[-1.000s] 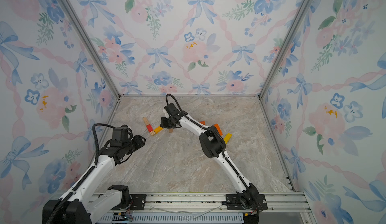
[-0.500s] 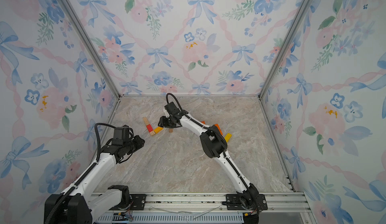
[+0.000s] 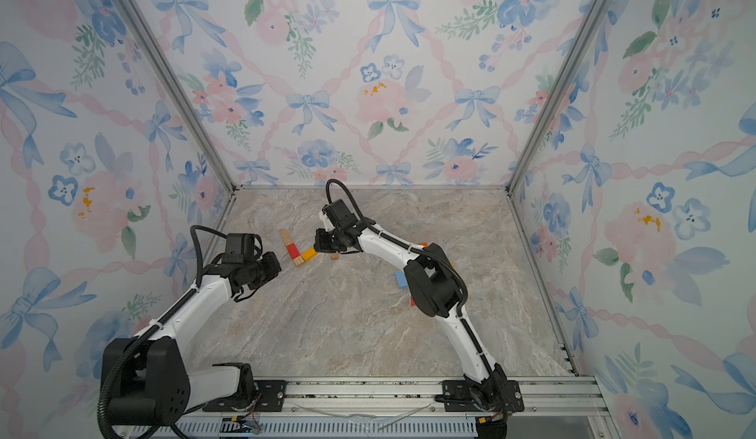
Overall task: Assemble the letter v with building blocks
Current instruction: Adjust the building block at the center of the board.
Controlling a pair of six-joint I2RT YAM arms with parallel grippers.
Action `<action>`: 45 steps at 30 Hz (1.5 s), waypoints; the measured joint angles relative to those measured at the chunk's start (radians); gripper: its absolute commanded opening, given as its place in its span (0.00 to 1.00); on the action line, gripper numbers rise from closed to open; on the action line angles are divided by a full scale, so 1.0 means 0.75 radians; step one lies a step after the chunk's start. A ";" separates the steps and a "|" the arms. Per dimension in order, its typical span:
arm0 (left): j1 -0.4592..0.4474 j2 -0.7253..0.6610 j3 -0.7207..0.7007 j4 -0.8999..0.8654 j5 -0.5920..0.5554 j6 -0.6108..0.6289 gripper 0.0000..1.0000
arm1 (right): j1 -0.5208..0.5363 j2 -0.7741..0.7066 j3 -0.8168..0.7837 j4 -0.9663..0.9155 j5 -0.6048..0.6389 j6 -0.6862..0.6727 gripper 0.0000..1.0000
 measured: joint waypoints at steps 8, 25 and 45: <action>0.049 0.046 0.020 -0.001 0.001 0.019 0.00 | 0.137 0.085 -0.033 0.016 -0.049 0.023 0.00; 0.114 0.051 -0.016 0.034 0.050 0.035 0.00 | 0.131 0.197 0.051 0.086 0.013 0.120 0.00; 0.123 0.050 -0.062 0.049 0.075 0.035 0.00 | 0.105 0.272 0.139 0.137 0.052 0.196 0.00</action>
